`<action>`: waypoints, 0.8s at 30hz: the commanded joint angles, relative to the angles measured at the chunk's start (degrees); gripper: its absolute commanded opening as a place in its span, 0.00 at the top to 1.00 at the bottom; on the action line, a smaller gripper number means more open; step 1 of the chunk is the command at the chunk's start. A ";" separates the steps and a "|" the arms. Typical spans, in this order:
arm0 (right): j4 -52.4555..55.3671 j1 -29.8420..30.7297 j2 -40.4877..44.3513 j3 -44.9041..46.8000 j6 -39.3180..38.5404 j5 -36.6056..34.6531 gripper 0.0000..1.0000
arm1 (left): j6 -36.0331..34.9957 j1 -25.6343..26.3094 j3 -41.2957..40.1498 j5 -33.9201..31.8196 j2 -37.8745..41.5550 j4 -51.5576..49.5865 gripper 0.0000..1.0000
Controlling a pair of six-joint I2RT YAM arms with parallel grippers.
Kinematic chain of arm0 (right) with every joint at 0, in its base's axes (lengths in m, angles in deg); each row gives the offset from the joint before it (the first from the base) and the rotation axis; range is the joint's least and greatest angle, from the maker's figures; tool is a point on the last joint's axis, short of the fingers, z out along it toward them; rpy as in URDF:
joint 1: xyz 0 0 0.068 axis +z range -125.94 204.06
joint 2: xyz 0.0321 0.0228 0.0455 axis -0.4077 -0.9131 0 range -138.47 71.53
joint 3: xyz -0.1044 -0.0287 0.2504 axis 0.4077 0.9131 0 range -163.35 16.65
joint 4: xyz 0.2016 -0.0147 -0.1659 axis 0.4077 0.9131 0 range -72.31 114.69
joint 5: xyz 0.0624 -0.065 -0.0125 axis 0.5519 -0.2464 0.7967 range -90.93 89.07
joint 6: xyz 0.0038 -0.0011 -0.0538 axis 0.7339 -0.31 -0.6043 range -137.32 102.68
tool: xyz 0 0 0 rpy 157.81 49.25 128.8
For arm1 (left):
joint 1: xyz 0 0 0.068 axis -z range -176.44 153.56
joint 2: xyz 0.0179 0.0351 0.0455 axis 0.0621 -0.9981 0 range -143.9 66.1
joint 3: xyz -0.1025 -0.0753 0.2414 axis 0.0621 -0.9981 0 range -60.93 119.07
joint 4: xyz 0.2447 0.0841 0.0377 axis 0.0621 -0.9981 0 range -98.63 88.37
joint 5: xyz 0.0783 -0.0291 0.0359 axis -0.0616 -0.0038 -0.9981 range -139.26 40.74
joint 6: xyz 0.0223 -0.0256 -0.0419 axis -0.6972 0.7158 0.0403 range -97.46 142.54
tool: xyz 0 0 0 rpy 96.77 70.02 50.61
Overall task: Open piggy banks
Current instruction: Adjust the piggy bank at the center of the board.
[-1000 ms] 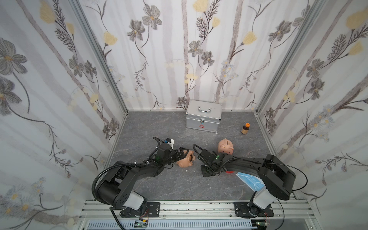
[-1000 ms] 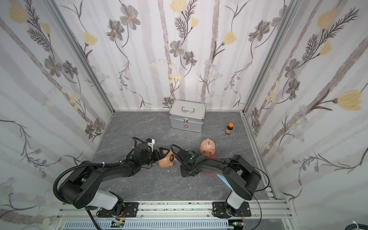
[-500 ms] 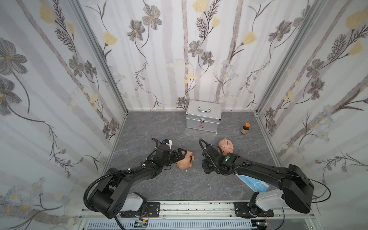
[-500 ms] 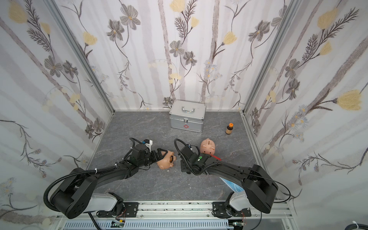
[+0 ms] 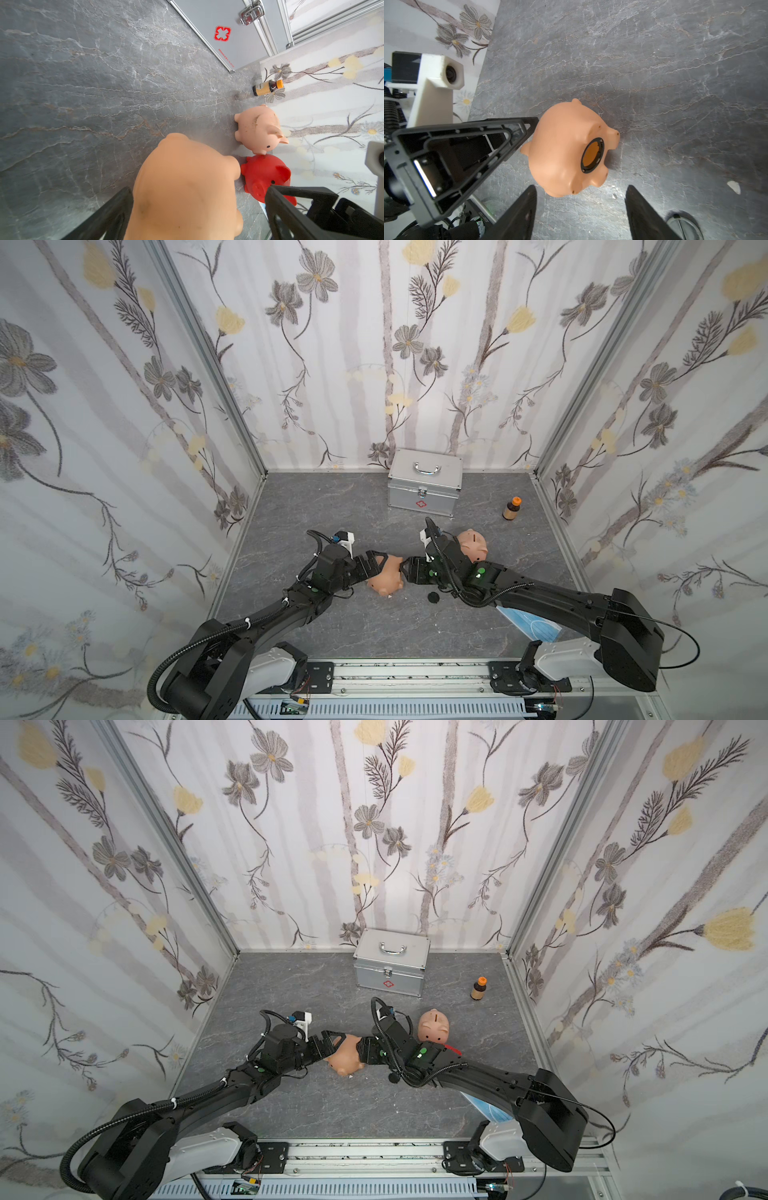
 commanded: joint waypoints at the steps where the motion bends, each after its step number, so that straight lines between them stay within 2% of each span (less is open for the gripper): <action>1: -4.98 0.03 -1.29 0.06 2.53 2.74 0.23 | 0.85 0.19 -0.66 -0.63 0.78 -0.87 0.05; 4: -5.52 0.08 -2.45 -0.03 3.48 2.96 0.17 | 1.20 0.35 -1.32 -0.70 0.37 -0.20 0.09; 18: -6.19 -0.98 -9.93 -4.23 2.46 3.58 0.16 | 1.53 0.97 -1.69 -1.59 -1.29 0.77 0.37; 24: -4.20 -1.30 -12.57 -6.79 4.31 2.79 0.11 | 1.71 1.33 -2.08 -1.81 -1.19 1.15 0.46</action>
